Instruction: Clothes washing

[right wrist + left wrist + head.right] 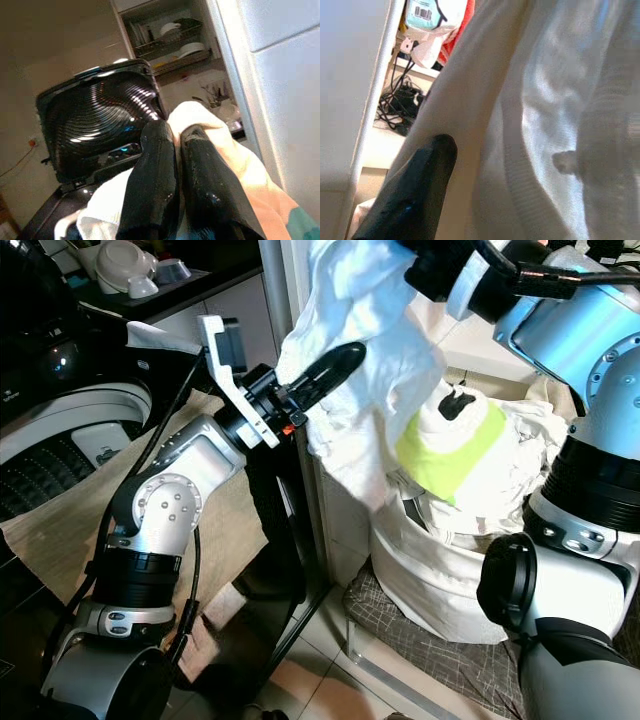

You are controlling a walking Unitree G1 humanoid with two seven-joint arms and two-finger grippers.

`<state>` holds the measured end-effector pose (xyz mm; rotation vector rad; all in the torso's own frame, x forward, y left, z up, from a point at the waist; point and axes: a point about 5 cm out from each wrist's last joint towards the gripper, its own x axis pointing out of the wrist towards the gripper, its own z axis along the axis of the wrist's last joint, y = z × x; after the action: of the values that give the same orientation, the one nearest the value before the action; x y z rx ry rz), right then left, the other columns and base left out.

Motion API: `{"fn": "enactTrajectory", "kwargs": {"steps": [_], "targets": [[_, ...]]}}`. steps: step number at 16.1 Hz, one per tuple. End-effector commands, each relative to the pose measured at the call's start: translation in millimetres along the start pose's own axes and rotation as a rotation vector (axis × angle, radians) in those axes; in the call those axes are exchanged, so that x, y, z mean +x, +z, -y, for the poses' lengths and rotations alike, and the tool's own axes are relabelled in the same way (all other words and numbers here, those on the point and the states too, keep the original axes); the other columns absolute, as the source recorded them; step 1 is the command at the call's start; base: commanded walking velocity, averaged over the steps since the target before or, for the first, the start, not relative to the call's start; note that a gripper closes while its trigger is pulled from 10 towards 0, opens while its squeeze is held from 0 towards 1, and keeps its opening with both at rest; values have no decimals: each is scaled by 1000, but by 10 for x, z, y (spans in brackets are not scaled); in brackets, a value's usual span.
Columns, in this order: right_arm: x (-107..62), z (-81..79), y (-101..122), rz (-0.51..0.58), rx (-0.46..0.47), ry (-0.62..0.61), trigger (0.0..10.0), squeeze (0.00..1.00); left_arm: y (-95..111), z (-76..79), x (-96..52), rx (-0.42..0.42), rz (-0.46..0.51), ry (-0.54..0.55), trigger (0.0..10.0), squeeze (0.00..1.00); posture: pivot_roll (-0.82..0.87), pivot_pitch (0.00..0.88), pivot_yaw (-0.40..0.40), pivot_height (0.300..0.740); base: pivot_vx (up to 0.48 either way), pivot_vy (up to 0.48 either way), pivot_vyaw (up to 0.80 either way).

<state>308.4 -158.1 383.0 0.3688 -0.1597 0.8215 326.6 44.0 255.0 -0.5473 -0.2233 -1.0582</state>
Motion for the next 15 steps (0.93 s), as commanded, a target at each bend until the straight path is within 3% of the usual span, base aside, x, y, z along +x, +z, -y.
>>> {"fn": "enactTrajectory", "kwargs": {"steps": [1, 5, 6, 7, 10, 11, 15], "targets": [[-11, -9, 40, 21, -22, -13, 0, 0, 33, -11, -34, 2, 6, -8, 0, 0, -172, 0, 128, 740, 0, 0, 0], [-18, 1, 27, 18, -26, -32, 0, 0, 84, -34, -13, 25, 27, 4, 0, 0, -172, 0, 134, 740, 0, 0, 0], [-23, 8, 18, 16, -29, -41, 5804, 0, 111, -38, -3, 35, 36, 2, 0, 0, -172, 0, 136, 740, 0, 0, 0], [-31, 18, 4, 12, -35, -52, 10000, 0, 153, -57, 10, 51, 47, 17, 0, 0, -171, 0, 139, 740, 0, 0, 0], [-37, 26, -17, 11, -27, -58, 10000, 0, 237, -96, 24, 64, 71, 44, 0, 0, -171, 0, 146, 740, 0, 0, 0], [-37, 23, -26, 12, -17, -49, 10000, 1000, 261, -108, 27, 70, 74, 51, 0, 0, -171, 0, 147, 740, 0, 0, 0], [-115, 9, -73, -21, -31, -30, 10000, 1000, 384, -155, 41, 102, 97, 82, 0, 0, -169, 0, 149, 740, 0, 0, 0]]}}
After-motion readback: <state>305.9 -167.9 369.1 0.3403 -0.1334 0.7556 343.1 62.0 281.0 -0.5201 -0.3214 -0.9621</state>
